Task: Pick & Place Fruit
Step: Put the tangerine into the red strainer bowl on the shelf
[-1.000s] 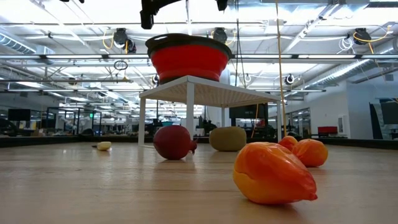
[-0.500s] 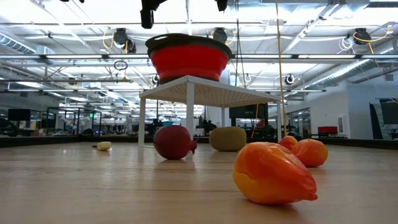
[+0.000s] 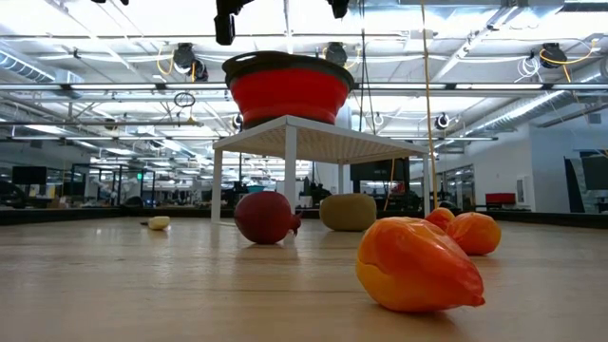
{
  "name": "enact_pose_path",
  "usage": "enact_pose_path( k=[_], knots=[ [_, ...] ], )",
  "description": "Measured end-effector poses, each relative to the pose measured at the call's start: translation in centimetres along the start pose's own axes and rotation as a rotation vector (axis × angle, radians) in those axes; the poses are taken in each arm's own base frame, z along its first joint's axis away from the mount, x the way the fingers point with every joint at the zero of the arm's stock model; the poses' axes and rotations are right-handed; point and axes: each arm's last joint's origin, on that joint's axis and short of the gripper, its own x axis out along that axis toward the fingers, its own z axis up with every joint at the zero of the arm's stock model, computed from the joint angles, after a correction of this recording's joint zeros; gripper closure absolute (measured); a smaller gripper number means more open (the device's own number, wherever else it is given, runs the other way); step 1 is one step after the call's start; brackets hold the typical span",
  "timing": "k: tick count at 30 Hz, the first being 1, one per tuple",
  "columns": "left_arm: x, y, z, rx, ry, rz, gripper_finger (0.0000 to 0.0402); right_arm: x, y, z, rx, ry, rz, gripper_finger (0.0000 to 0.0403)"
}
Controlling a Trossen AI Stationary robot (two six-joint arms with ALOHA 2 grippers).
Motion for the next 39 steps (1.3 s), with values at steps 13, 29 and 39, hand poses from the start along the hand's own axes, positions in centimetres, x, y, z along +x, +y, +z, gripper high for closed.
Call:
enact_pose_path(
  k=[13, 29, 39],
  knots=[
    [0.0, 0.2, -0.2, -0.004, 0.015, 0.017, 0.0234, -0.9, 0.2, 0.1, 0.053, 0.053, 0.045, 0.0158],
    [0.0, 1.2, 0.5, 0.189, -0.028, 0.112, 0.0234, -5.8, 0.1, 0.4, 0.048, 0.268, 0.026, 0.0196],
    [-0.1, 2.9, 1.3, 0.514, -0.019, 0.283, 0.0234, -7.9, 0.1, 0.6, 0.001, 0.33, 0.03, 0.0299]
  ],
)
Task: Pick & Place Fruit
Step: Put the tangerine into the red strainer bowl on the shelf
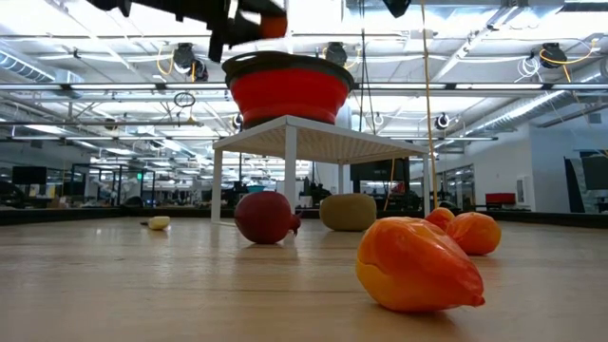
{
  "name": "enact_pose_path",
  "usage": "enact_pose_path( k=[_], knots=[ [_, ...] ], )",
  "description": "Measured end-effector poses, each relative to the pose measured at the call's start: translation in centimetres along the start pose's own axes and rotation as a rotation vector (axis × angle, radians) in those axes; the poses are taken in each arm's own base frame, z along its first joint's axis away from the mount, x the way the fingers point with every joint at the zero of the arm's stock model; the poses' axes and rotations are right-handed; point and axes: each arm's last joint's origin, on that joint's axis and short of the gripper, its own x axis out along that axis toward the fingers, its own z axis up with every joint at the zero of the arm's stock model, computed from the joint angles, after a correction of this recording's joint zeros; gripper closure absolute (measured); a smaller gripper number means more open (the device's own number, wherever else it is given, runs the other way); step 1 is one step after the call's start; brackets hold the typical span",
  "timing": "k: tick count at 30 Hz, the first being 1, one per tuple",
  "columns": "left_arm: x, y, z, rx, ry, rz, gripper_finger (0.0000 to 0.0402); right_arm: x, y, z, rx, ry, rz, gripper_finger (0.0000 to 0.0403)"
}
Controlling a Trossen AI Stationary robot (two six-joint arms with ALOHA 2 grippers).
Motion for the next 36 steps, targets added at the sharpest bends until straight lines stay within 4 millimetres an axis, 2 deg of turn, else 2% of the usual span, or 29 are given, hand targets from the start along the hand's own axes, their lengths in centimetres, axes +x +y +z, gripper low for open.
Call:
enact_pose_path(
  k=[5, 8, 13, 21, 28, 32, 36],
  knots=[
    [0.1, 1.1, -0.8, 0.016, 0.093, 0.078, 0.0234, -0.5, 0.0, -0.1, -0.033, -0.008, 0.0, 0.0342],
    [0.1, 1.6, -1.0, 0.004, 0.123, 0.103, 0.0234, -0.6, 0.0, -0.9, -0.052, -0.006, 0.001, 0.0364],
    [0.2, 1.9, -0.2, 0.021, 0.214, 0.154, 0.0234, -1.3, -0.1, -2.4, -0.057, -0.079, 0.003, 0.0398],
    [0.6, 2.3, 1.2, 0.048, 0.333, 0.217, 0.0234, -3.5, -0.1, -5.6, -0.052, -0.263, 0.008, 0.0401],
    [1.5, 2.8, 0.5, 0.05, 0.395, 0.225, 0.0234, -5.5, -0.2, -8.1, -0.026, -0.449, 0.015, 0.0402],
    [2.4, 3.1, -0.7, 0.051, 0.444, 0.223, 0.0234, -6.1, -0.2, -9.0, -0.013, -0.497, 0.017, 0.0402],
    [2.6, 3.1, -0.9, 0.043, 0.448, 0.223, 0.0234, -6.3, -0.2, -9.4, -0.012, -0.502, 0.017, 0.0402]
  ],
)
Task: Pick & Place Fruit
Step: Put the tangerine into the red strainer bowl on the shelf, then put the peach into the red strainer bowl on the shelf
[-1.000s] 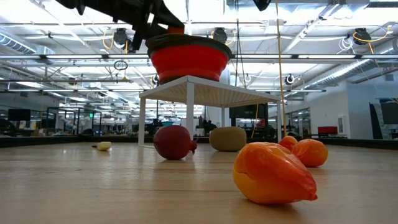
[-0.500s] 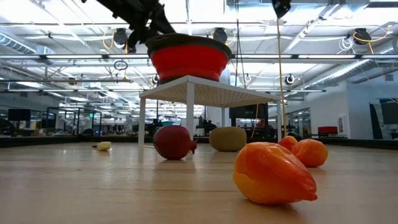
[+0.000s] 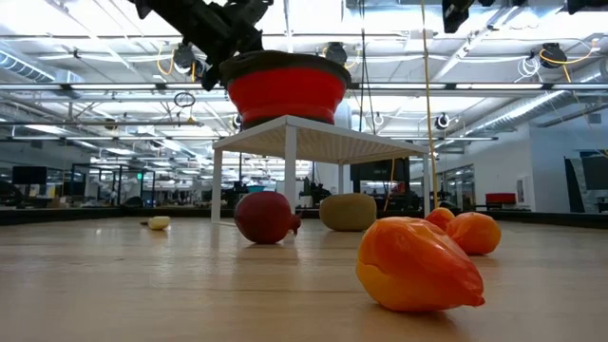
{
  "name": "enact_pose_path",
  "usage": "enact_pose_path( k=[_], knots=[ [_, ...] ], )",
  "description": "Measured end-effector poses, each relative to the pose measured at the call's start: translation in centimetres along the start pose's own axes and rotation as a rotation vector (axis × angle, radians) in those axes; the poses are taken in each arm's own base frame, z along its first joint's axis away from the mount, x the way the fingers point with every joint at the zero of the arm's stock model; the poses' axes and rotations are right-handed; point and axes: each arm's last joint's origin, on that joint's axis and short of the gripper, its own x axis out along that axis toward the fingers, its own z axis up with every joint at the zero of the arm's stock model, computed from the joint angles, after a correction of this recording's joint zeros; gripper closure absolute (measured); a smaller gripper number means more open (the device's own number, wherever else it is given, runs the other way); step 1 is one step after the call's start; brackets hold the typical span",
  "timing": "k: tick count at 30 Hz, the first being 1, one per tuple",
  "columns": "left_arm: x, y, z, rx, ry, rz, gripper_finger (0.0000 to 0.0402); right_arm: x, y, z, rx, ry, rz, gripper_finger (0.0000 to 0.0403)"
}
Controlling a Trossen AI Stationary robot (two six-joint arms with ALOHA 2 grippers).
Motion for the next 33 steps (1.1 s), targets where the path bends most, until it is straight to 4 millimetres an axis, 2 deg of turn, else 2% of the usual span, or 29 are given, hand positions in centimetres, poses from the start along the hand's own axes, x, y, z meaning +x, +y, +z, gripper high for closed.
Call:
enact_pose_path(
  k=[18, 28, 31, 33],
  knots=[
    [0.0, -0.2, 0.4, 0.003, -0.041, -0.026, 0.023, 0.0, -0.4, 0.3, -0.004, -0.027, -0.021, 0.0402],
    [-0.1, -0.2, 0.6, 0.028, -0.048, -0.039, 0.0159, 0.0, -0.4, 0.3, -0.003, -0.033, -0.02, 0.0402],
    [-1.0, -0.1, 1.2, 0.001, -0.089, -0.056, 0.0148, 0.0, -0.4, 0.4, -0.003, -0.038, -0.02, 0.0402],
    [-2.3, -0.2, 2.4, -0.025, -0.139, -0.076, 0.0145, 0.0, -0.4, 0.4, -0.003, -0.039, -0.019, 0.0402]
  ],
)
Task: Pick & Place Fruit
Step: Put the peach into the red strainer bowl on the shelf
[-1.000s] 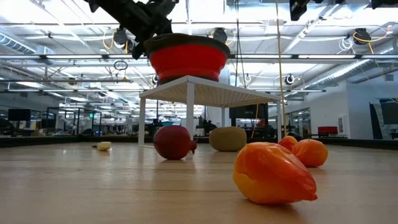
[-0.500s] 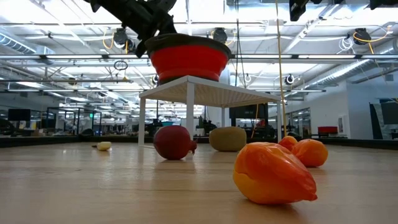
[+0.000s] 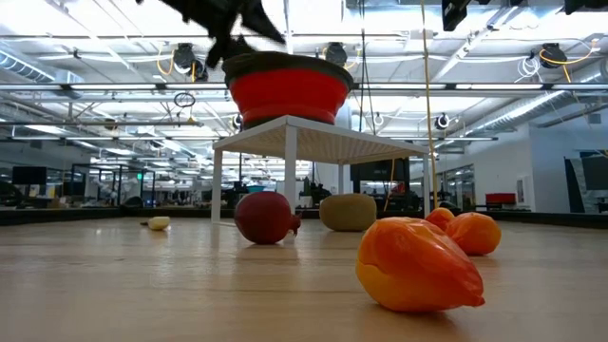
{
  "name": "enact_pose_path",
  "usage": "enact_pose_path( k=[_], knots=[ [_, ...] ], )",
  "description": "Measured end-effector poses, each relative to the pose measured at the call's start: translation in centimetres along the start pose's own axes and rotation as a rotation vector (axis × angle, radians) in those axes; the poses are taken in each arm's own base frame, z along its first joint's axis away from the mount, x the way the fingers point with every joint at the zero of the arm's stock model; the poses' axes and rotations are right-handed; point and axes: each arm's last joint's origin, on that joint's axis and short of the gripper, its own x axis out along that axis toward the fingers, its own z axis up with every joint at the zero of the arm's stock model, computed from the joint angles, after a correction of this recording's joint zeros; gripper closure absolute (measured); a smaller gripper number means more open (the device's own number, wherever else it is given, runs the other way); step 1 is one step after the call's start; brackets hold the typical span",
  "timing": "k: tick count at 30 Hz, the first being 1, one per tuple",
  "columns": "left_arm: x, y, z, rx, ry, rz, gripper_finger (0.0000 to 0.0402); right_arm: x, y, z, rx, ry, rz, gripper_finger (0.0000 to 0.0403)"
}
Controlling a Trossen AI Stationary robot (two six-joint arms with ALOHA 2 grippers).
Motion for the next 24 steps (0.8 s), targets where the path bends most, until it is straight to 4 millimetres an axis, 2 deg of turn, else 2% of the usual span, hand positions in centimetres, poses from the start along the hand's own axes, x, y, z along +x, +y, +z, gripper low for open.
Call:
enact_pose_path(
  k=[4, 8, 12, 18, 24],
  knots=[
    [-3.3, -0.8, 2.6, -0.013, -0.096, -0.044, 0.0145, 0.0, 0.0, 0.0, 0.0, -0.004, 0.003, 0.0401],
    [-6.1, -1.0, 3.3, -0.016, -0.142, -0.078, 0.0147, 0.0, 0.0, 0.0, 0.0, -0.003, 0.004, 0.0402],
    [-8.4, -0.9, 3.3, -0.028, -0.141, -0.079, 0.0168, 0.0, 0.0, 0.0, 0.0, 0.001, 0.003, 0.0399],
    [-9.7, -1.2, 2.8, -0.028, -0.111, -0.092, 0.023, 0.0, 0.0, -0.1, 0.001, 0.015, 0.003, 0.0399],
    [-9.9, -1.8, 2.2, 0.023, -0.074, -0.079, 0.0303, 0.0, 0.2, -0.6, 0.005, 0.068, 0.084, 0.0399]
  ],
)
